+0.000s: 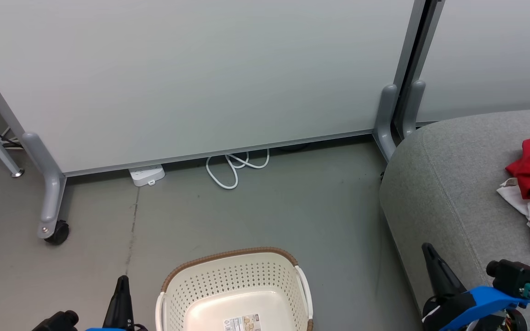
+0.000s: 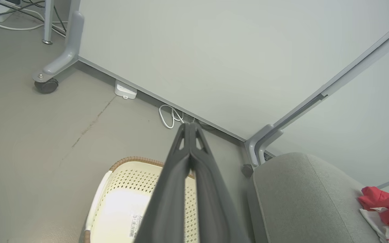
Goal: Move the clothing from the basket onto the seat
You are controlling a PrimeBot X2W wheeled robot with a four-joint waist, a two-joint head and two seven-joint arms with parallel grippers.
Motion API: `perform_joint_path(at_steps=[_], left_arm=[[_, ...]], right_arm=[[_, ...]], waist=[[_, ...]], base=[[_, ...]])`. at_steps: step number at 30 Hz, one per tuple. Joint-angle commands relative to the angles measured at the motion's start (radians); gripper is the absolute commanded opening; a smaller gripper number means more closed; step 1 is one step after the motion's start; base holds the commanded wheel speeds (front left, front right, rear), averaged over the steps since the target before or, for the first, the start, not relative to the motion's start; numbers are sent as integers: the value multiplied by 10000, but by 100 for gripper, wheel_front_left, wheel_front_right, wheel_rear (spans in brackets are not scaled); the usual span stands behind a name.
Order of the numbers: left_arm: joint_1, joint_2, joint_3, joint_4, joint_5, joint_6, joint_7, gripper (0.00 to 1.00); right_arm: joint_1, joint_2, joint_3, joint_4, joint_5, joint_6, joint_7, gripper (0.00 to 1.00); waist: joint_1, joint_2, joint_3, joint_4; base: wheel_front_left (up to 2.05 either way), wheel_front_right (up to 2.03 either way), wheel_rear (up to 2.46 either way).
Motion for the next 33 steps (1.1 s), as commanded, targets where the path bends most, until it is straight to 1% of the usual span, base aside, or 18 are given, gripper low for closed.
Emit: perform_joint_path(at_steps=[1,17,33], left_arm=[[-337,16,109,-192,-331,-6,85,0],[-667,10,365,-391,-2422,-10,688,0],[-948,5,577,-561,-4196,-14,1204,0]], right_arm=[[-257,11,-63,-175,419,0,38,0],[-413,42,-291,-204,2868,1,290,0],[-538,69,-490,-225,4936,1,513,0]], waist=[[0,0,2,1],[0,0,27,7],[0,0,51,14]], base=[[0,0,0],[0,0,0],[0,0,0]])
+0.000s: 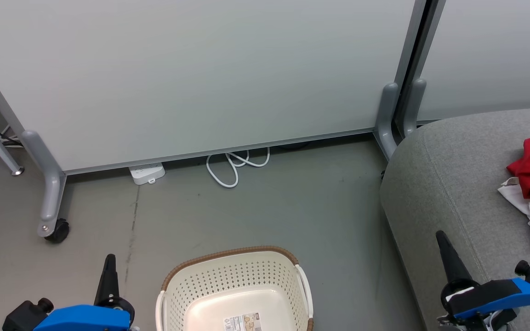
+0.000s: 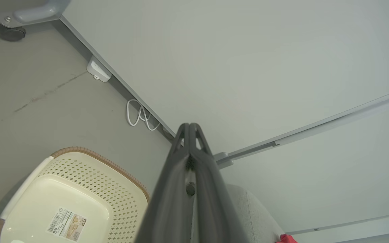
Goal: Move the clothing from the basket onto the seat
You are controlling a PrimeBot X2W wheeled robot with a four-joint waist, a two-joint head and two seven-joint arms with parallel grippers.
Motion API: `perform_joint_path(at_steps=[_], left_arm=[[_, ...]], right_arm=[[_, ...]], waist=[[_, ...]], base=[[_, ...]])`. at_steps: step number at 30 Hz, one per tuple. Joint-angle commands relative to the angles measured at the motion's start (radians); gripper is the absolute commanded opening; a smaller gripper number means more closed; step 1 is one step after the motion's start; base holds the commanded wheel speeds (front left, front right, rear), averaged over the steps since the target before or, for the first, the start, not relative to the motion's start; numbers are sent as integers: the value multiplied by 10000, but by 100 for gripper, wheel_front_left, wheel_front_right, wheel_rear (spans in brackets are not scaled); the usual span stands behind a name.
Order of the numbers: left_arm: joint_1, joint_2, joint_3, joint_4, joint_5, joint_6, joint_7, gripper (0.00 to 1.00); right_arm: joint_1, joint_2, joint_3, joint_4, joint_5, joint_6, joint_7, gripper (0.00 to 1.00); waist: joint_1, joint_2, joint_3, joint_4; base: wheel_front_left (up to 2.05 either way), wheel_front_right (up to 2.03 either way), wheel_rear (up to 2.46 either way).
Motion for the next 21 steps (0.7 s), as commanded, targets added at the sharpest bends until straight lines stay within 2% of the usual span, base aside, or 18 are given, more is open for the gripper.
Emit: perform_joint_path(at_steps=[1,21], left_arm=[[-325,12,54,-165,-277,-14,85,0],[-592,4,291,-333,-2124,-19,618,0]], right_arm=[[-301,9,-58,-140,333,3,54,0],[-398,38,-264,-153,2504,3,286,0]], waist=[[-1,0,2,1],[-1,0,33,9]], base=[[0,0,0],[0,0,0]])
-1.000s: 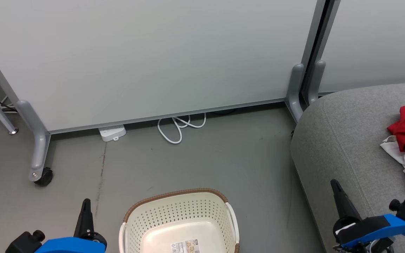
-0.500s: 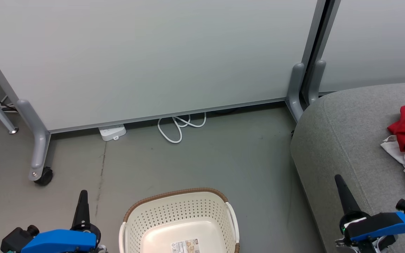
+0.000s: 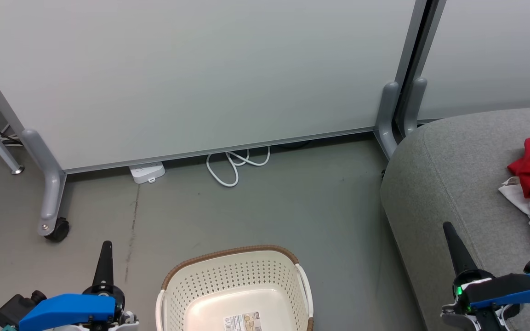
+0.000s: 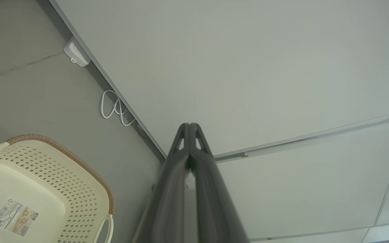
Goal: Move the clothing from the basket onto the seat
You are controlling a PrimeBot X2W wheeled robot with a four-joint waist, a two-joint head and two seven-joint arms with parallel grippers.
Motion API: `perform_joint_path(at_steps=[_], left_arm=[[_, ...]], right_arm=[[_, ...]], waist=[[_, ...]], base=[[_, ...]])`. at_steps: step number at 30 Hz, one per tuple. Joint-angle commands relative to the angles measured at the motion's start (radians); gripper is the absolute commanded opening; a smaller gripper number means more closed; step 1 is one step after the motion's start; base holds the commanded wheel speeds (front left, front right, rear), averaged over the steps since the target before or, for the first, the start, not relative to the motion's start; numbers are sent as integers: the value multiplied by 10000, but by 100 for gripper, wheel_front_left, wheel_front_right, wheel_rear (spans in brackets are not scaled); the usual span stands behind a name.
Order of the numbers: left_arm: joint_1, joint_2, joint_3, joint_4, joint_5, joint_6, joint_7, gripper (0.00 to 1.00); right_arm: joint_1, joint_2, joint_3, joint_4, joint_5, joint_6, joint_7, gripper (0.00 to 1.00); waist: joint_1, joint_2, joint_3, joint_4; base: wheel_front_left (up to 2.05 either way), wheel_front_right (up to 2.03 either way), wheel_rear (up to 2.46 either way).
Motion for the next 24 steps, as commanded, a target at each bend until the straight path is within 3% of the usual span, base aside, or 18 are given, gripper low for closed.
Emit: perform_joint_path(at_steps=[1,24], left_arm=[[-237,5,79,-125,-241,-19,80,0],[-493,-4,295,-272,-1922,-25,566,0]], right_arm=[[-190,12,-58,-98,317,4,56,0],[-287,40,-239,-105,2286,5,254,0]], waist=[[0,0,3,1],[0,0,37,10]], base=[[0,0,0],[0,0,0]])
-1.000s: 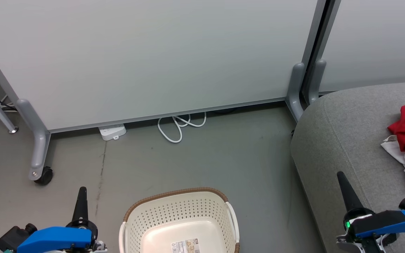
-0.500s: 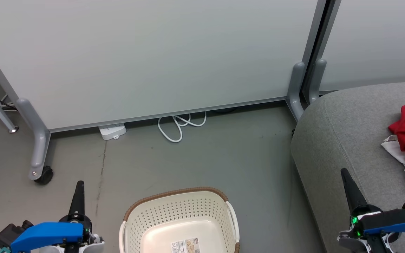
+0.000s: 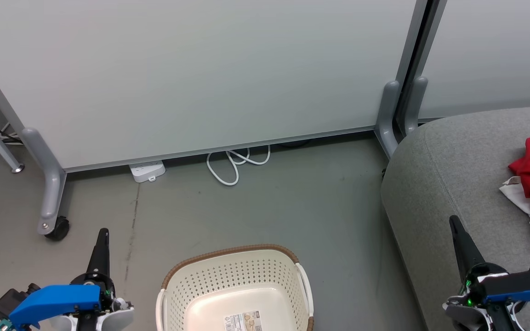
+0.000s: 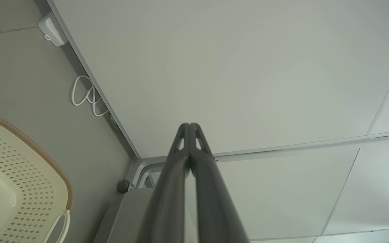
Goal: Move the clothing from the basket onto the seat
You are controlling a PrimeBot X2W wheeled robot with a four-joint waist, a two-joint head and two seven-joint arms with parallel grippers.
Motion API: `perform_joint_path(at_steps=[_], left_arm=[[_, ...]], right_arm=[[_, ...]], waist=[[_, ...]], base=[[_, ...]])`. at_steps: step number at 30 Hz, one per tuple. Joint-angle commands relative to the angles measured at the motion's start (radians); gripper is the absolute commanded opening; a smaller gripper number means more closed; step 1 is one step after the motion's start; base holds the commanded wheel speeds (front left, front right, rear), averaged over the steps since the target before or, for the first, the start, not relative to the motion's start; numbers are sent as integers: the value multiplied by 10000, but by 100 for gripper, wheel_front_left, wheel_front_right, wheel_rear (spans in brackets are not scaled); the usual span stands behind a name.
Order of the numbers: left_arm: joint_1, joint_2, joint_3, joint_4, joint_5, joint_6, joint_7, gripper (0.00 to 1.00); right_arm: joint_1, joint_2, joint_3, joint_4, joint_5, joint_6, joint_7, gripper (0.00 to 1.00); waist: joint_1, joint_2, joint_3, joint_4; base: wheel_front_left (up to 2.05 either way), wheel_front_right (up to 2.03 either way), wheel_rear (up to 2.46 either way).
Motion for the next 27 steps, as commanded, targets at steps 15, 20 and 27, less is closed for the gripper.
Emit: perform_joint_path(at_steps=[15,20,27], left_arm=[[-342,-8,182,-163,-1092,-29,316,0],[-381,-8,212,-188,-1383,-30,413,0],[-414,-11,260,-214,-1721,-32,521,0]], right_arm=[[-192,34,-139,-63,1273,6,128,0],[-218,39,-172,-64,1637,7,164,0],[-252,46,-209,-65,2021,7,210,0]], waist=[[-1,0,23,6],[-1,0,31,8],[-1,0,41,11]], base=[[0,0,0],[0,0,0],[0,0,0]])
